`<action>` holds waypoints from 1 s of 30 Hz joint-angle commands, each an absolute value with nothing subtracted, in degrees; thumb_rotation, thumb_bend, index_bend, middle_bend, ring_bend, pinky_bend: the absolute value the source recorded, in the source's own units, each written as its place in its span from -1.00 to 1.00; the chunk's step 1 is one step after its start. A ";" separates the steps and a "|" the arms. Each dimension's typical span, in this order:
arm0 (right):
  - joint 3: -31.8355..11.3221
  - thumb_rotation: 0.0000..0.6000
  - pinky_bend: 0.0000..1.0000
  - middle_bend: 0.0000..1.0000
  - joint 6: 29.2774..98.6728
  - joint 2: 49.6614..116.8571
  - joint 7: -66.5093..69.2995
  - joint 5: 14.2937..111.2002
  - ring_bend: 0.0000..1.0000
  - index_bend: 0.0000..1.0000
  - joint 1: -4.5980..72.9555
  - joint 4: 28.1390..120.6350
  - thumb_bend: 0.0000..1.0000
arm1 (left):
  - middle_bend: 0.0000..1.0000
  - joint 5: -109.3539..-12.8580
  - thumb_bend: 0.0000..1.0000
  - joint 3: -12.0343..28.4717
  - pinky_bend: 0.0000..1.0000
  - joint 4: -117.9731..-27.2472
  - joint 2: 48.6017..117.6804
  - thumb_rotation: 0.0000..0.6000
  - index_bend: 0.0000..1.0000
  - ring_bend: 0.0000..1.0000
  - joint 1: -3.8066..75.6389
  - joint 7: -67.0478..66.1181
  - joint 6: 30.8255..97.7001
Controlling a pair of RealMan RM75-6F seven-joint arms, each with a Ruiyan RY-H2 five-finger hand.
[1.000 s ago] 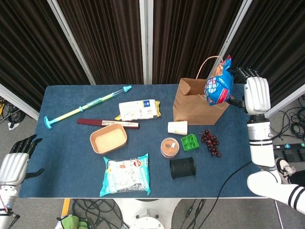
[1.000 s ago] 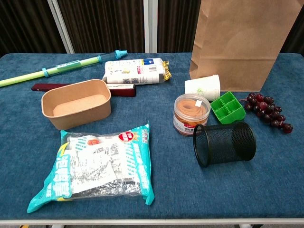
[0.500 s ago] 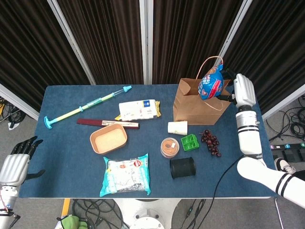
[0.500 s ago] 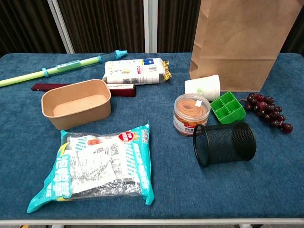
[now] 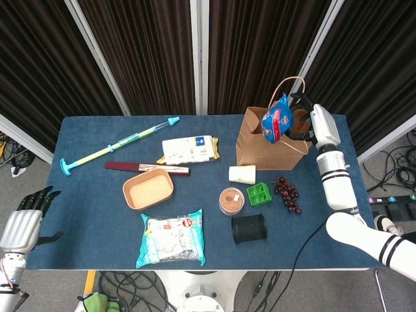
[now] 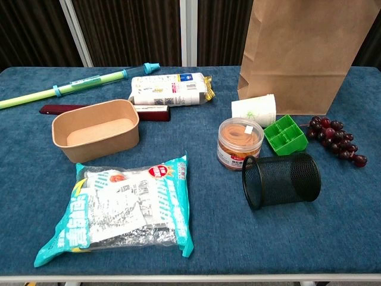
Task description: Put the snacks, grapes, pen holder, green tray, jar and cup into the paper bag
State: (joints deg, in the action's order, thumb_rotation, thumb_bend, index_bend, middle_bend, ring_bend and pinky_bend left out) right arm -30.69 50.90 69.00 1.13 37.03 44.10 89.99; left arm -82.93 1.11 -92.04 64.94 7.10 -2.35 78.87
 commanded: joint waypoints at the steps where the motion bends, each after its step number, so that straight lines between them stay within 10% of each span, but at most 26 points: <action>1: -30.51 1.00 -0.39 -0.49 50.00 68.31 2.28 37.36 -0.78 -0.91 43.78 90.14 -0.62 | -0.65 -82.93 -0.92 1.17 -0.71 -92.07 64.93 1.00 -0.60 -0.73 7.24 -2.40 78.72; 17: -30.78 1.00 -0.47 -0.50 51.76 64.01 13.13 50.14 -0.82 -0.99 38.51 94.35 -0.72 | -0.65 -82.51 -0.92 1.31 -0.71 -92.06 64.91 1.00 -0.60 -0.73 7.48 -2.40 78.45; 30: -18.01 1.00 -0.01 0.05 71.70 54.37 33.68 88.14 -0.33 -0.27 19.75 98.48 -0.70 | -0.65 -83.02 -0.92 1.67 -0.71 -92.25 64.59 1.00 -0.60 -0.73 7.75 -2.56 79.07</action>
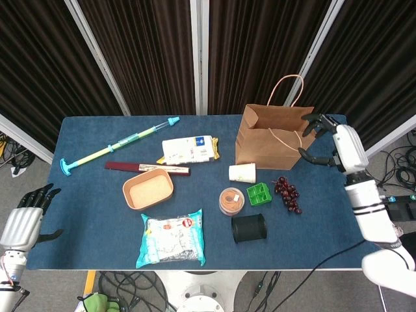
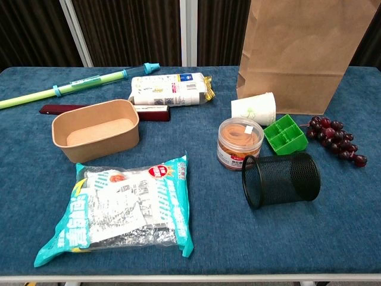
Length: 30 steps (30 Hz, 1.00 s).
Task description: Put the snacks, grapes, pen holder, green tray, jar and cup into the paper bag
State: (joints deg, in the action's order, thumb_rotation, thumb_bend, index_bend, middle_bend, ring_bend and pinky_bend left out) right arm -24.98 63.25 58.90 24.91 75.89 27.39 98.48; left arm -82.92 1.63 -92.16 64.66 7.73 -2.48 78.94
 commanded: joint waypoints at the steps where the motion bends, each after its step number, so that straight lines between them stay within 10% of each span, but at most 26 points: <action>1: -16.87 1.00 -0.01 0.05 72.86 54.06 34.61 89.74 -0.33 -0.24 18.88 97.67 -0.70 | -0.65 -83.07 -0.92 1.75 -0.71 -92.36 64.46 1.00 -0.60 -0.73 7.84 -2.59 79.08; 10: -7.30 1.00 -0.01 -0.03 68.94 55.54 26.00 94.99 -0.33 -0.15 17.30 90.04 -0.70 | -0.65 -83.82 -0.92 1.54 -0.71 -93.26 64.37 1.00 -0.60 -0.73 7.78 -3.44 79.71; 21: -6.03 1.00 -0.28 -0.51 53.48 69.21 2.75 86.91 -0.73 -0.69 25.24 78.04 -0.86 | -0.65 -83.20 -0.92 1.29 -0.71 -93.43 64.37 1.00 -0.60 -0.73 7.47 -3.50 79.59; 30: -4.70 1.00 -0.37 -0.59 53.89 79.33 0.28 88.62 -0.80 -0.73 28.84 66.39 -0.86 | -0.65 -82.57 -0.92 1.34 -0.71 -93.09 64.66 1.00 -0.60 -0.73 7.29 -3.31 79.48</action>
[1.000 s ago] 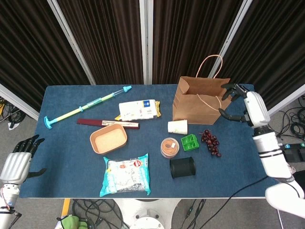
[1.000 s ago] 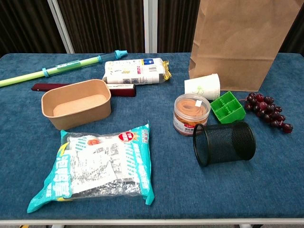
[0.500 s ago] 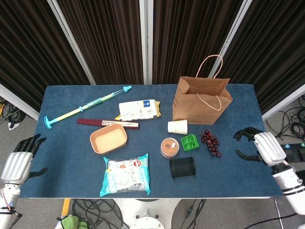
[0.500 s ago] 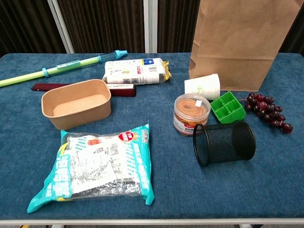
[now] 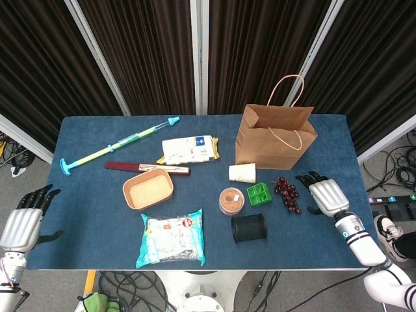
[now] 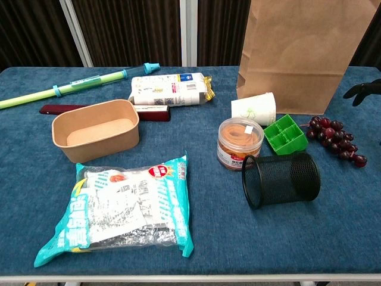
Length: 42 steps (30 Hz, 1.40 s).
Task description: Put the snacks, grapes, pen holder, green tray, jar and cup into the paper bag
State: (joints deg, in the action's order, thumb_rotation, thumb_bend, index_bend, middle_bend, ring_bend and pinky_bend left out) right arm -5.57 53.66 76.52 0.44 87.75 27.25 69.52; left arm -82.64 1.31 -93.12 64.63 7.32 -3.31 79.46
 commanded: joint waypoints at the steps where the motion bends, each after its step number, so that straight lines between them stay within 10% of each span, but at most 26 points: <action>1: -4.47 1.00 -0.37 -0.59 53.83 79.93 0.26 88.89 -0.80 -0.73 29.16 65.49 -0.86 | -0.65 -82.55 -0.92 1.34 -0.71 -93.11 64.65 1.00 -0.60 -0.73 7.27 -3.34 79.52; 16: -1.86 1.00 -0.42 -0.57 53.94 90.12 0.71 91.43 -0.80 -0.72 33.45 53.49 -0.78 | -0.65 -82.02 -0.92 1.35 -0.71 -92.44 64.99 1.00 -0.60 -0.73 7.28 -2.70 78.98; 27: -0.23 1.00 -0.29 0.19 63.56 95.05 3.78 94.62 -0.36 0.43 32.54 44.16 -0.17 | -0.65 -82.29 -0.92 1.11 -0.71 -91.73 65.24 1.00 -0.60 -0.73 6.86 -1.65 79.39; 42: -1.08 1.00 -0.21 0.30 82.45 84.84 7.62 98.83 -0.27 0.60 30.12 54.73 -0.05 | -0.65 -83.23 -0.92 1.18 -0.71 -92.01 65.07 1.00 -0.60 -0.73 6.84 -1.70 80.08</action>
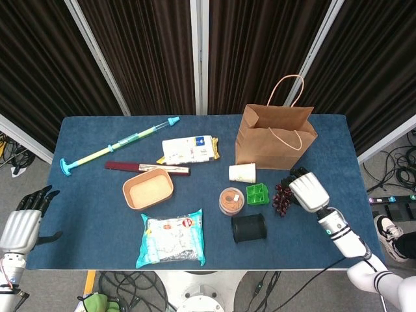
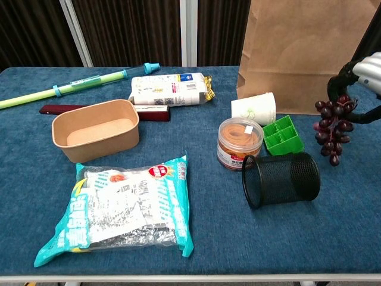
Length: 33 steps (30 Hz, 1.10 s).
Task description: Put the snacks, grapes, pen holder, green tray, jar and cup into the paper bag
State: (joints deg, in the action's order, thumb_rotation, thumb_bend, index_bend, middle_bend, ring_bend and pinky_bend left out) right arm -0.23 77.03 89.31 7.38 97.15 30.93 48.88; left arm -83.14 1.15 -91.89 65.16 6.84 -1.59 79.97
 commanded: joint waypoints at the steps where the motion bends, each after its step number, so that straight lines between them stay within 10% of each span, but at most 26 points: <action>1: -1.37 1.00 -0.21 0.30 83.75 83.66 7.70 99.15 -0.27 0.60 30.02 56.59 -0.05 | -0.65 -83.28 -0.92 1.20 -0.71 -92.11 65.00 1.00 -0.60 -0.73 6.86 -1.80 80.13; 17: -19.66 1.00 -0.21 0.30 82.02 67.10 5.97 83.07 -0.25 0.61 35.10 83.84 -0.05 | -0.65 -83.26 -0.92 1.29 -0.71 -93.54 64.31 1.00 -0.60 -0.73 7.21 -3.22 79.79; 33: -28.73 1.00 -0.21 0.31 65.13 70.68 -2.84 59.58 -0.23 0.62 44.70 70.87 -0.05 | -0.65 -82.68 -0.92 1.47 -0.71 -93.26 64.30 1.00 -0.60 -0.73 7.89 -3.21 78.55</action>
State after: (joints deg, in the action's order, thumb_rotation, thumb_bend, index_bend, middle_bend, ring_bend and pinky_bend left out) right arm -28.25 68.04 68.81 -0.42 62.19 42.49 74.50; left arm -82.68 1.47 -93.27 64.30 7.89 -3.22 78.55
